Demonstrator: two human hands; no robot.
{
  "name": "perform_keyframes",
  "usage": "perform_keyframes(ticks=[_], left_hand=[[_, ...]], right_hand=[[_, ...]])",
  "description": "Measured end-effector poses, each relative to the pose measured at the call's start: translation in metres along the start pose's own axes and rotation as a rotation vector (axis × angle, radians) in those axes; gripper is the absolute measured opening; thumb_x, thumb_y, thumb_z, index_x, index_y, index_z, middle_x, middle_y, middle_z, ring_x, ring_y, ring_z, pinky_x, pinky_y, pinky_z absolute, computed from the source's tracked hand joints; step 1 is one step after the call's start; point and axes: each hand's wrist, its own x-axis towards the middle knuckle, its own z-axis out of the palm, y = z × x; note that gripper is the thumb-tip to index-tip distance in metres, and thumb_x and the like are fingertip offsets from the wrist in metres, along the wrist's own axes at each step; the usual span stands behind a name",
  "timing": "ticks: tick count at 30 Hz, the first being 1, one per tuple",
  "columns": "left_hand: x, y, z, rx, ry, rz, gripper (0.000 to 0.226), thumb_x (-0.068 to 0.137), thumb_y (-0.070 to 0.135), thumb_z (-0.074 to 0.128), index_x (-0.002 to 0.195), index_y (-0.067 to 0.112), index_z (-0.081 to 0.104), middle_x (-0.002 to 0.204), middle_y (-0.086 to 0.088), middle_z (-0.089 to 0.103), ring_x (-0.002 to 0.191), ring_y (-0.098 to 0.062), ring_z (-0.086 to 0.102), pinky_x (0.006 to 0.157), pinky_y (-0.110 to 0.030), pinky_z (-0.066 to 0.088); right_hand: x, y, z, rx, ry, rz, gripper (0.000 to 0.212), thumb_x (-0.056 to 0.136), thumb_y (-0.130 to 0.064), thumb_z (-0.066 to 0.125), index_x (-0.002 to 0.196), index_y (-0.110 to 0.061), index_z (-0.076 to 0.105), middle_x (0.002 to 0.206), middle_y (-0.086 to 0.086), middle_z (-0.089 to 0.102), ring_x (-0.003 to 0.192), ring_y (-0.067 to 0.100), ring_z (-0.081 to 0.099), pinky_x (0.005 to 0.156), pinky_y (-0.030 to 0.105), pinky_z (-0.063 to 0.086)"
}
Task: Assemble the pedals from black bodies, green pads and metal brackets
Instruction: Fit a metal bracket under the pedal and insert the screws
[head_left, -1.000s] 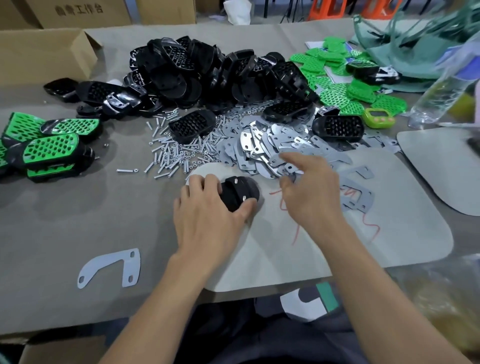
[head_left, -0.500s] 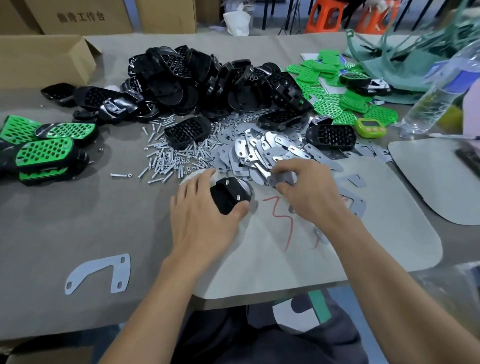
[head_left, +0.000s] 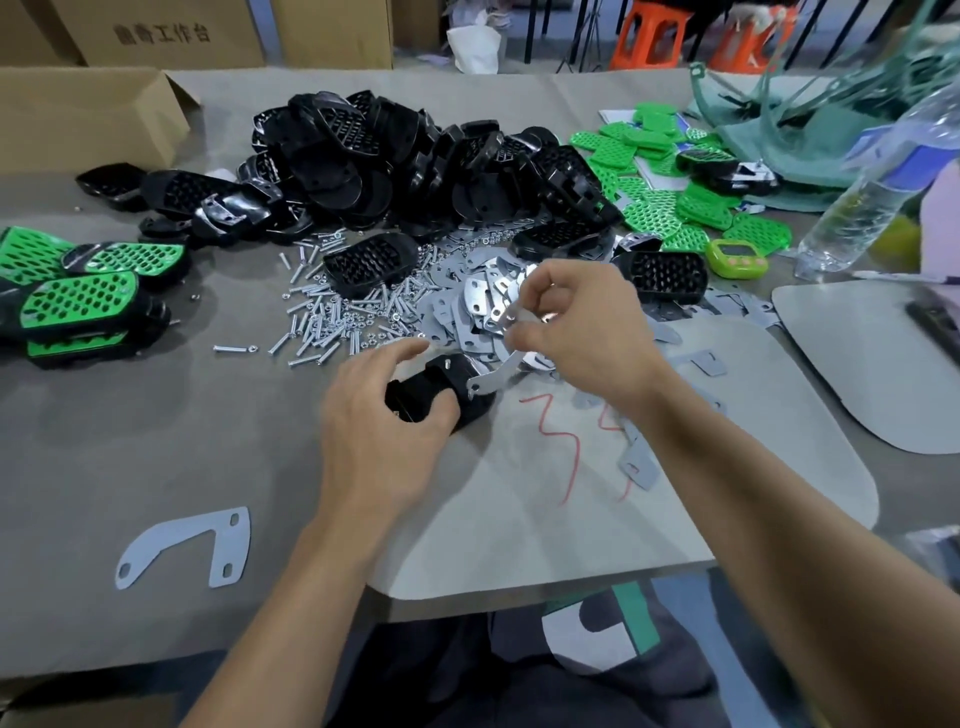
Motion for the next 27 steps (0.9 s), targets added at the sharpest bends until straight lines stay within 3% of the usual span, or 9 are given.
perform_keyframes(ticks=[2, 4, 7, 9, 12, 18, 22, 24, 27], left_hand=[[-0.006, 0.005, 0.002, 0.052, 0.129, 0.219, 0.029, 0.082, 0.032, 0.067, 0.110, 0.027, 0.073, 0.109, 0.019, 0.066, 0.111, -0.010, 0.053, 0.103, -0.041, 0.045], [-0.010, 0.010, 0.005, 0.049, 0.125, 0.281, 0.031, 0.085, 0.039, 0.066, 0.110, 0.023, 0.076, 0.113, 0.014, 0.070, 0.113, -0.011, 0.055, 0.105, -0.036, 0.042], [-0.009, 0.022, 0.003, -0.140, 0.064, 0.056, 0.031, 0.081, 0.049, 0.070, 0.110, 0.041, 0.077, 0.100, 0.029, 0.069, 0.103, 0.000, 0.061, 0.096, -0.019, 0.043], [-0.003, 0.025, -0.002, -0.376, 0.049, -0.112, 0.024, 0.077, 0.039, 0.078, 0.099, 0.048, 0.079, 0.085, 0.020, 0.074, 0.083, 0.000, 0.066, 0.081, -0.014, 0.048], [0.008, 0.021, -0.019, -0.620, 0.021, -0.258, 0.029, 0.073, 0.023, 0.079, 0.095, 0.041, 0.081, 0.077, 0.001, 0.078, 0.073, -0.012, 0.071, 0.072, -0.024, 0.057], [0.021, -0.003, -0.031, -0.380, -0.024, -0.379, 0.023, 0.081, 0.016, 0.084, 0.075, 0.038, 0.081, 0.066, 0.001, 0.075, 0.053, -0.009, 0.060, 0.066, -0.032, 0.053], [0.019, -0.010, -0.032, -0.152, -0.062, -0.398, 0.005, 0.068, 0.047, 0.076, 0.072, 0.051, 0.075, 0.059, 0.014, 0.071, 0.045, -0.002, 0.054, 0.056, -0.027, 0.050], [0.019, -0.007, -0.034, 0.017, -0.048, -0.340, 0.006, 0.068, 0.053, 0.071, 0.073, 0.056, 0.072, 0.056, 0.022, 0.067, 0.051, 0.001, 0.060, 0.050, -0.020, 0.040], [0.020, -0.003, -0.035, 0.145, -0.018, -0.305, 0.008, 0.074, 0.049, 0.074, 0.068, 0.044, 0.075, 0.057, 0.027, 0.065, 0.065, 0.005, 0.062, 0.048, -0.020, 0.037]], right_hand=[[0.002, -0.009, -0.007, 0.059, -0.057, 0.030, 0.016, 0.075, -0.008, 0.081, 0.077, -0.011, 0.066, 0.061, 0.000, 0.069, 0.046, 0.011, 0.044, 0.047, 0.020, 0.035], [0.004, -0.015, -0.014, 0.145, -0.095, 0.061, 0.013, 0.077, -0.006, 0.080, 0.078, -0.007, 0.066, 0.066, 0.007, 0.073, 0.057, 0.016, 0.048, 0.055, 0.026, 0.036], [0.002, -0.021, -0.013, 0.323, -0.128, 0.098, 0.010, 0.084, -0.004, 0.075, 0.083, -0.006, 0.065, 0.073, 0.012, 0.076, 0.063, 0.019, 0.059, 0.053, 0.025, 0.041], [-0.002, -0.022, -0.007, 0.415, -0.149, 0.126, 0.005, 0.091, -0.006, 0.070, 0.088, -0.004, 0.066, 0.076, 0.014, 0.076, 0.062, 0.015, 0.066, 0.051, 0.021, 0.045], [-0.006, -0.019, 0.003, 0.485, -0.154, 0.194, 0.010, 0.095, -0.008, 0.066, 0.085, -0.007, 0.067, 0.078, 0.018, 0.076, 0.064, 0.019, 0.070, 0.052, 0.023, 0.051], [-0.006, -0.009, 0.028, 0.037, -0.072, 0.142, 0.016, 0.081, -0.021, 0.073, 0.065, -0.023, 0.074, 0.061, 0.005, 0.070, 0.045, 0.010, 0.048, 0.048, 0.026, 0.043], [-0.003, -0.007, 0.039, -0.082, -0.076, 0.125, 0.021, 0.083, -0.021, 0.071, 0.062, -0.023, 0.074, 0.056, -0.005, 0.070, 0.039, 0.006, 0.049, 0.039, 0.016, 0.039], [-0.001, -0.005, 0.043, -0.124, -0.084, 0.120, 0.022, 0.083, -0.020, 0.071, 0.062, -0.023, 0.075, 0.053, -0.009, 0.068, 0.041, 0.002, 0.052, 0.039, 0.010, 0.036], [0.002, -0.002, 0.048, -0.123, -0.075, 0.126, 0.021, 0.084, -0.021, 0.073, 0.063, -0.022, 0.075, 0.047, -0.012, 0.062, 0.039, 0.002, 0.049, 0.039, 0.008, 0.033]])
